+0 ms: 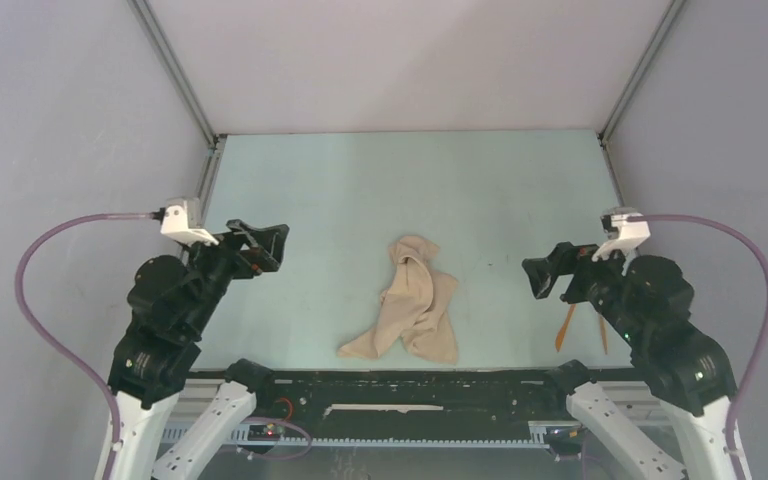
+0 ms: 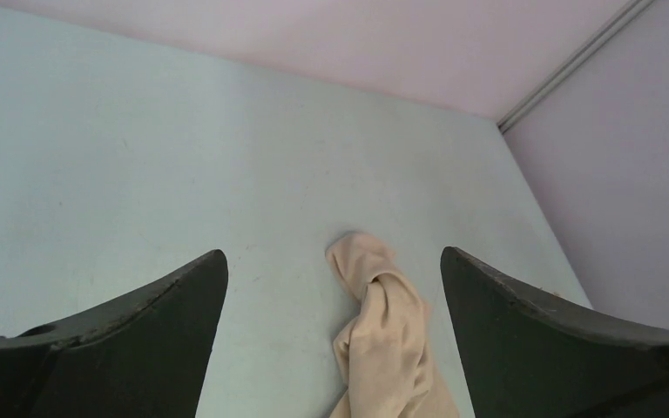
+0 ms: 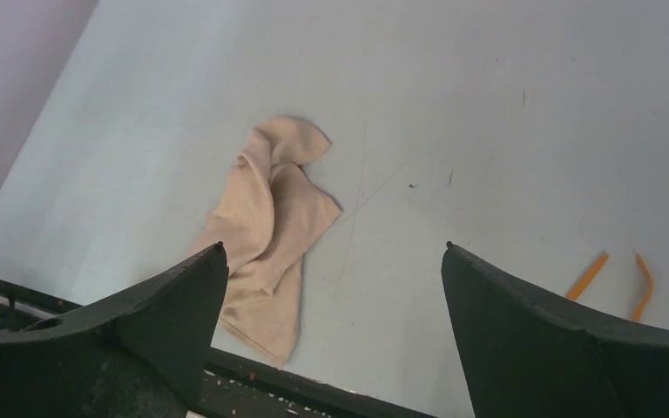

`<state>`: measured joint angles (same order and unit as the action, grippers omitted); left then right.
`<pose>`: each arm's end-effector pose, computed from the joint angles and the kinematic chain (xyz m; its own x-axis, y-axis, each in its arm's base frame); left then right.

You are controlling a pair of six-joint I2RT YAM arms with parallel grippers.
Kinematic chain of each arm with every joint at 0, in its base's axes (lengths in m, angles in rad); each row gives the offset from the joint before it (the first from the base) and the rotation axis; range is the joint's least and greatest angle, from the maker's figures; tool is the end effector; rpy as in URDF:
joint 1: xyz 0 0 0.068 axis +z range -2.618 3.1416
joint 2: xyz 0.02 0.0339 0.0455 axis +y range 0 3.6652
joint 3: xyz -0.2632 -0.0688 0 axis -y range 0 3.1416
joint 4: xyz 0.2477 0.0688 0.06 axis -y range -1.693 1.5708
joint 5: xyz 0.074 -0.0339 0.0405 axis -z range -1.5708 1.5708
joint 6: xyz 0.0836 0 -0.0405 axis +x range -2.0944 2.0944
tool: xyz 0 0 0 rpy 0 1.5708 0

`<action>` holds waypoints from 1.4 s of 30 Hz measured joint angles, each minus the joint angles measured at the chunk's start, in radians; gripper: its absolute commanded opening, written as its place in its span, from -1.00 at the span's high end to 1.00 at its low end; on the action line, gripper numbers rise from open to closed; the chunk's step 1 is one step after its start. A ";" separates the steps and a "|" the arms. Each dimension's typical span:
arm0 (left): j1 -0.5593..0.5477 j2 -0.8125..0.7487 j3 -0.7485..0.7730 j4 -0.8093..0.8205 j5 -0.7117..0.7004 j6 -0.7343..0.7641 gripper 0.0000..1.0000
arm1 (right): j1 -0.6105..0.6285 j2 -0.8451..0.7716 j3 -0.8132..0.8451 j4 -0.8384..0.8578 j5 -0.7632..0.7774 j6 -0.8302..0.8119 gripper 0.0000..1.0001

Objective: Fold the napkin into a case and place the utensils inside
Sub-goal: Pick up the crumpled napkin from the center of the board.

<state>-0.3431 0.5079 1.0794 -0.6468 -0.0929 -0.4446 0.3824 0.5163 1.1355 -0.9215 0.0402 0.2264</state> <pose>0.1182 -0.0340 0.4141 -0.1706 -0.3938 -0.9032 0.1933 0.8855 -0.4226 0.1018 0.0373 0.3892 -0.3449 0.1030 -0.9330 -0.2666 0.9423 0.2026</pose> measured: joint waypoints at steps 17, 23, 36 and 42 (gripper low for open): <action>-0.467 0.328 -0.303 0.029 -0.149 -0.117 -0.91 | 0.459 0.690 -0.088 0.083 0.195 0.326 -0.99; -0.732 0.419 -0.470 0.113 -0.154 -0.189 -0.99 | 0.603 0.717 -0.309 0.211 0.068 0.429 -0.90; -1.042 0.747 -0.464 0.269 -0.262 -0.218 -0.61 | 0.806 0.859 -0.396 0.254 0.106 0.716 -0.45; -1.045 0.793 -0.460 0.281 -0.321 -0.271 -0.15 | 0.828 0.899 -0.409 0.282 0.172 0.812 -0.44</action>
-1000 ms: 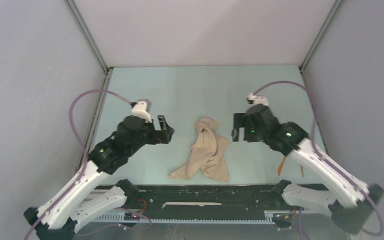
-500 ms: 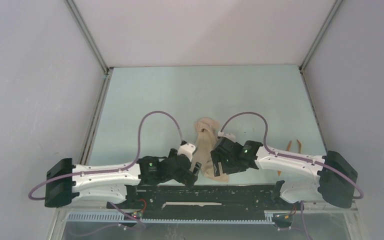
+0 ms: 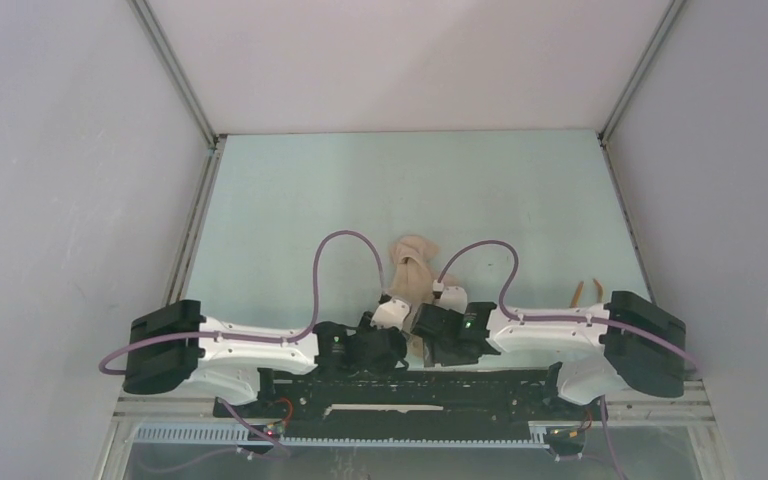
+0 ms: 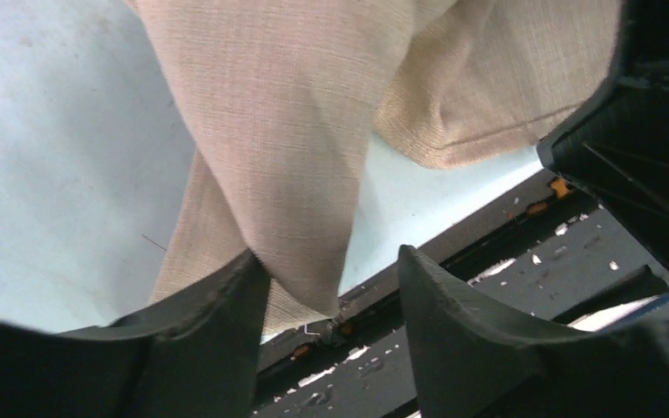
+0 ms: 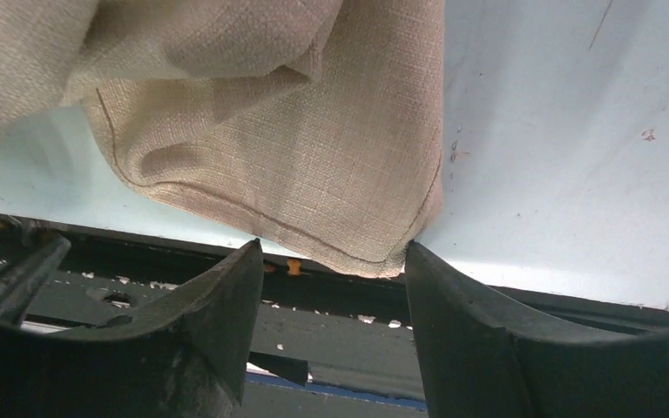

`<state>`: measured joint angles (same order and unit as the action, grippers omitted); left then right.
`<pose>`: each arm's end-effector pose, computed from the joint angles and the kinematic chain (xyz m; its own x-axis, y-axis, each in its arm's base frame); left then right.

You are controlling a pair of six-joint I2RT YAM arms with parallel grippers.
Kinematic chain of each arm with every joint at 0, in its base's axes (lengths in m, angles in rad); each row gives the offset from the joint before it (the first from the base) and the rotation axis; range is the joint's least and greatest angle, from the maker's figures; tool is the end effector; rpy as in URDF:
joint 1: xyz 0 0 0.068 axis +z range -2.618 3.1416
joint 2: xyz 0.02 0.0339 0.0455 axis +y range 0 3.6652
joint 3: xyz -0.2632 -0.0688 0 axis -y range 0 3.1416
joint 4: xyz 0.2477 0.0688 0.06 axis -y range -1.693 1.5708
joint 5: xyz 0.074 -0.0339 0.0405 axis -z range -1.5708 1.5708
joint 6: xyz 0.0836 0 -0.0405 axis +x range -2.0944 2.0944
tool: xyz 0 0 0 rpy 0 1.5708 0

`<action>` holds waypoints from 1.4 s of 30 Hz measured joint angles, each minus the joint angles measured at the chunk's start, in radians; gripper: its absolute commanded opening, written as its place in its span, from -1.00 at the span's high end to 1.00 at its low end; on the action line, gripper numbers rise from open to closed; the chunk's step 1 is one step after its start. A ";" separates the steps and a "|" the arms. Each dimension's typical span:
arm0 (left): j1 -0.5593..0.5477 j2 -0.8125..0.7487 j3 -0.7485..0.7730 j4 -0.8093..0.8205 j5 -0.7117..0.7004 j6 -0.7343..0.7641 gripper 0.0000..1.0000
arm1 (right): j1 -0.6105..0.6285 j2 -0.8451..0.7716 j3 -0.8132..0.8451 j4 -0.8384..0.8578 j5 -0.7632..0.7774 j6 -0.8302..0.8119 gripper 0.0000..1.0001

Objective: Fold the napkin into a case and place the utensils inside
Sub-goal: Pick up the crumpled napkin from the center of the board.

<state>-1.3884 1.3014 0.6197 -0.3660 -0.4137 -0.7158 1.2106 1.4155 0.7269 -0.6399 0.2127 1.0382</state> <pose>0.0794 -0.2450 0.1273 -0.6856 0.4042 -0.6055 0.5489 0.8334 -0.0651 0.1032 0.2240 0.1113 -0.9464 -0.1237 -0.2984 -0.1606 0.9817 0.1026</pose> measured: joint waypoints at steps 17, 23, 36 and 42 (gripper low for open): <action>0.096 -0.188 -0.031 -0.130 -0.105 -0.110 0.86 | -0.039 -0.104 -0.101 0.050 0.117 0.045 0.96; 0.358 -0.538 -0.027 -0.180 -0.072 -0.058 0.99 | -0.112 -0.291 -0.115 -0.032 0.172 0.035 1.00; 0.865 -0.389 0.027 -0.192 0.182 0.071 1.00 | -0.747 -0.664 -0.111 -0.082 -0.008 -0.248 1.00; 1.023 -0.410 0.027 -0.213 0.200 0.045 1.00 | -0.874 -0.714 -0.012 -0.132 -0.156 -0.360 1.00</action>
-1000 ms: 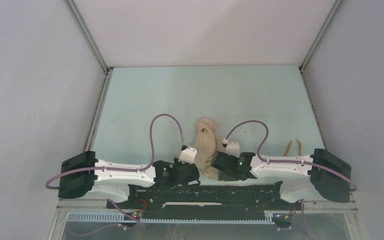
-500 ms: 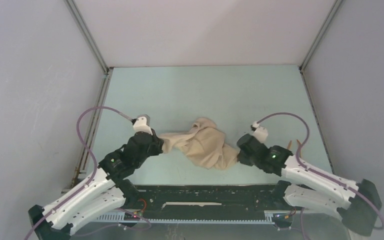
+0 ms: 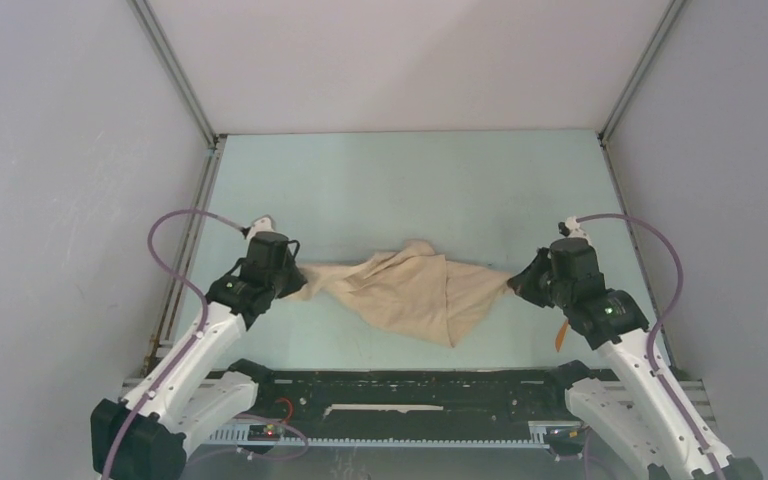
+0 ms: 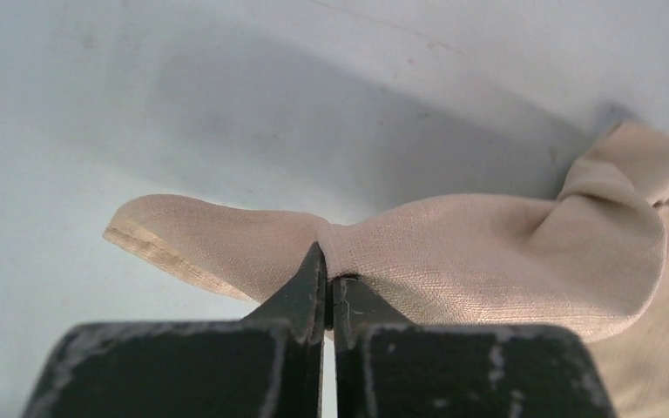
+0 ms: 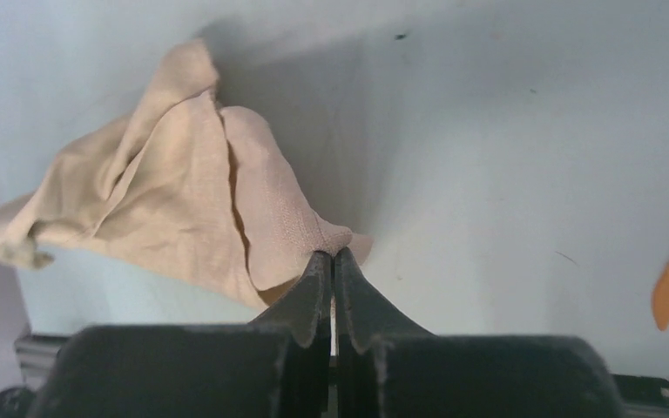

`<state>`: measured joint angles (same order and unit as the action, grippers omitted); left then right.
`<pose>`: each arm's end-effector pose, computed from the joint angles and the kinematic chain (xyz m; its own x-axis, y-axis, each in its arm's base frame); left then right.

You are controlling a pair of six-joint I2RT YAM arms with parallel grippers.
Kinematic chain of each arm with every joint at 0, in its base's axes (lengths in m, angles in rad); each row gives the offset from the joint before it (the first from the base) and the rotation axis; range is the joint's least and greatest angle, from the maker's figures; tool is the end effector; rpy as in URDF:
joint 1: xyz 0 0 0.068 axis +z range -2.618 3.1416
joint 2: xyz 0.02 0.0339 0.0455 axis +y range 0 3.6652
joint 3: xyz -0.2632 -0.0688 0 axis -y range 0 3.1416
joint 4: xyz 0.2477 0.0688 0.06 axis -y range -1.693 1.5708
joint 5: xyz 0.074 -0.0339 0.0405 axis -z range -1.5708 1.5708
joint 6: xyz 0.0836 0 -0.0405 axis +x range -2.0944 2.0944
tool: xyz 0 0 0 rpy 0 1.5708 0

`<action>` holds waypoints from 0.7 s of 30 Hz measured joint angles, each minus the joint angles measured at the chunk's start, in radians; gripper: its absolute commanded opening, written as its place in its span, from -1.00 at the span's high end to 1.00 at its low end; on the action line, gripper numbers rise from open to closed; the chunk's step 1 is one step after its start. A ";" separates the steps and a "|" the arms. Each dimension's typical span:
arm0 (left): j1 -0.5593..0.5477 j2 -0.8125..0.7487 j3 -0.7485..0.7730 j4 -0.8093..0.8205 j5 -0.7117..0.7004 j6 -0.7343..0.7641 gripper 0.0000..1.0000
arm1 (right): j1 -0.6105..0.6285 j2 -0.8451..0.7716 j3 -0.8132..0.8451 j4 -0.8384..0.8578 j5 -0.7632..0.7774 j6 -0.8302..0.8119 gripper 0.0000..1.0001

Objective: Fold the napkin into a case and place the utensils inside
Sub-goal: Pick up the crumpled napkin from the center of the board.

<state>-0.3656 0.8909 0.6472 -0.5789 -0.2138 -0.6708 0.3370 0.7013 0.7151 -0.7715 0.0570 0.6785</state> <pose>0.2074 -0.0604 0.2025 -0.6695 -0.3941 -0.6296 -0.2574 0.9182 -0.3011 0.1716 0.0551 0.2385 -0.6876 0.4230 -0.5901 0.1805 0.8868 0.4254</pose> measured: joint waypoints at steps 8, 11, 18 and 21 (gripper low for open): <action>0.096 0.042 0.105 -0.050 -0.054 0.024 -0.38 | 0.012 0.087 0.016 0.039 -0.196 -0.057 1.00; 0.043 0.137 0.221 -0.079 -0.136 0.067 -0.66 | 0.046 0.102 -0.015 0.066 -0.225 -0.053 1.00; -0.290 0.399 0.464 -0.013 -0.033 0.011 -0.66 | 0.127 0.110 -0.053 0.094 -0.231 -0.035 1.00; -0.388 0.588 0.542 0.025 0.063 -0.092 -0.68 | 0.137 0.105 -0.063 0.108 -0.224 -0.024 1.00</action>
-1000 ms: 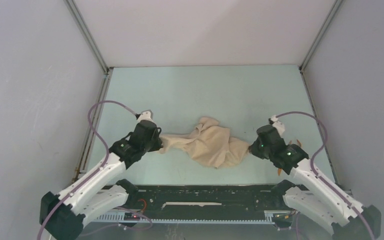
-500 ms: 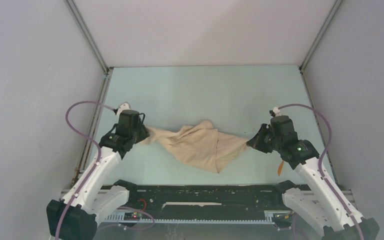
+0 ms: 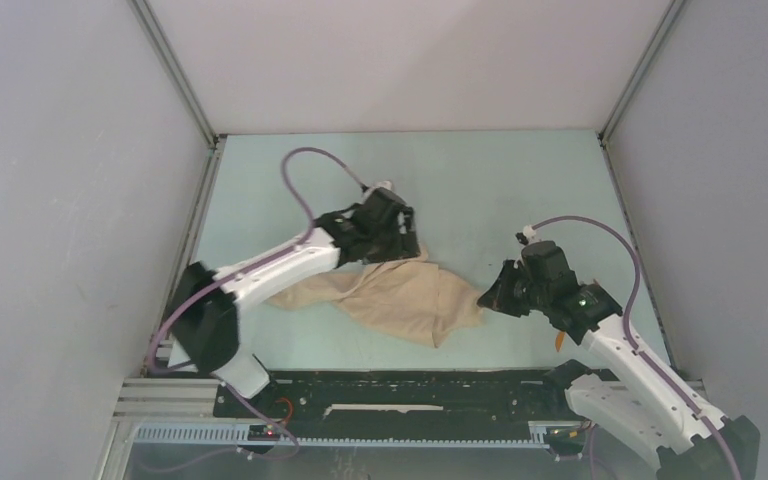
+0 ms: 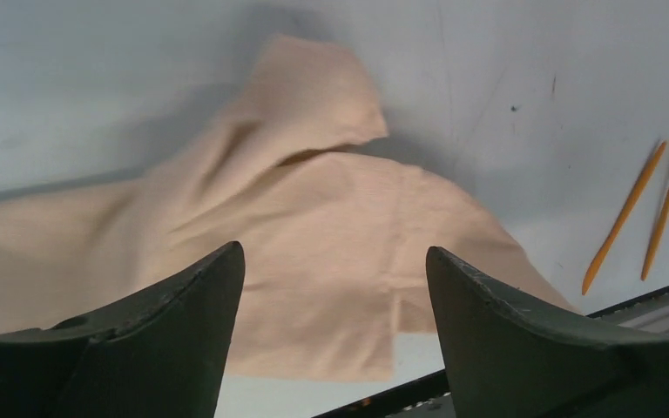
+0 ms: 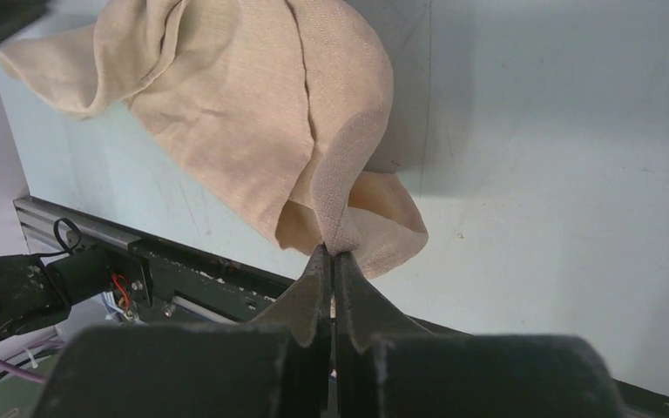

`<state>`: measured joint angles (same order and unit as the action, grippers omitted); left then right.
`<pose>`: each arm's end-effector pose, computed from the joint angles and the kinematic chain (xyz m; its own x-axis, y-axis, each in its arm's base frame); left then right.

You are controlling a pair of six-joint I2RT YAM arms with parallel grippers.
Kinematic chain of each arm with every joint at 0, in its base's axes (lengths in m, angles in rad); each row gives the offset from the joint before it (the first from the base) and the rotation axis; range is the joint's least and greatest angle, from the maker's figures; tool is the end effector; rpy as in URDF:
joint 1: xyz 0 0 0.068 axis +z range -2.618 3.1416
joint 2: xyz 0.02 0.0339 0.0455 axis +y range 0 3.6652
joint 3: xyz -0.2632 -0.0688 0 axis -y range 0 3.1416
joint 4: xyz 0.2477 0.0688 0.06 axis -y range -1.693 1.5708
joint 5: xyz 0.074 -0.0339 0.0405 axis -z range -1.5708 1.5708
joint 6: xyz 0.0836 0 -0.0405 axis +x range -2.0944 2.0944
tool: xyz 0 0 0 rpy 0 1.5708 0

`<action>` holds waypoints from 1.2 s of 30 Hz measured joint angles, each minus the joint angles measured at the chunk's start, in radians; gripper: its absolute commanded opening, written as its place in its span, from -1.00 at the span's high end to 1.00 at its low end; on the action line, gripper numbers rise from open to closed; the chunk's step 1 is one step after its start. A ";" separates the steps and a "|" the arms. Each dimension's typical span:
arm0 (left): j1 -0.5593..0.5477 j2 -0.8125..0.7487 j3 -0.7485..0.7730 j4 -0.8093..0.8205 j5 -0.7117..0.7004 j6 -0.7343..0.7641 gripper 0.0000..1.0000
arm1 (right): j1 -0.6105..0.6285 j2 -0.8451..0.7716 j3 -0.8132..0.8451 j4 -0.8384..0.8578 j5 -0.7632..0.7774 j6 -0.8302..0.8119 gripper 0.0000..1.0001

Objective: Fold the napkin into a case and place the utensils inside
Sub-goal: Pick up the crumpled napkin from the center of the board.

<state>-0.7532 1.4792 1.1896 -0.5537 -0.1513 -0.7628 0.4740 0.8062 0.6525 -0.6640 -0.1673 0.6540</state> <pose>0.2673 -0.2334 0.2454 -0.8105 -0.1764 -0.5585 0.0595 0.9238 -0.3781 0.1705 0.1031 0.2107 -0.8507 0.2378 -0.4689 -0.0427 0.8576 0.5125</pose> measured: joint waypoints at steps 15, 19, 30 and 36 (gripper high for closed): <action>-0.208 0.526 0.399 -0.151 -0.123 -0.329 -0.24 | 0.001 -0.059 -0.013 0.002 0.013 0.003 1.00; -0.203 0.547 0.421 -0.199 -0.164 -0.367 -0.20 | -0.002 -0.066 -0.013 0.002 0.014 0.001 1.00; -0.202 0.591 0.475 -0.268 -0.200 -0.390 -0.10 | -0.020 -0.067 -0.035 0.002 0.009 -0.007 1.00; -0.202 0.595 0.475 -0.273 -0.205 -0.389 -0.03 | -0.027 -0.074 -0.036 0.002 0.008 -0.016 1.00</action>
<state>-0.9550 2.0743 1.6650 -0.8265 -0.3561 -1.1515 0.4469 0.7319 0.6167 -0.6621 -0.1589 0.6380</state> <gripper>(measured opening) 0.537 0.008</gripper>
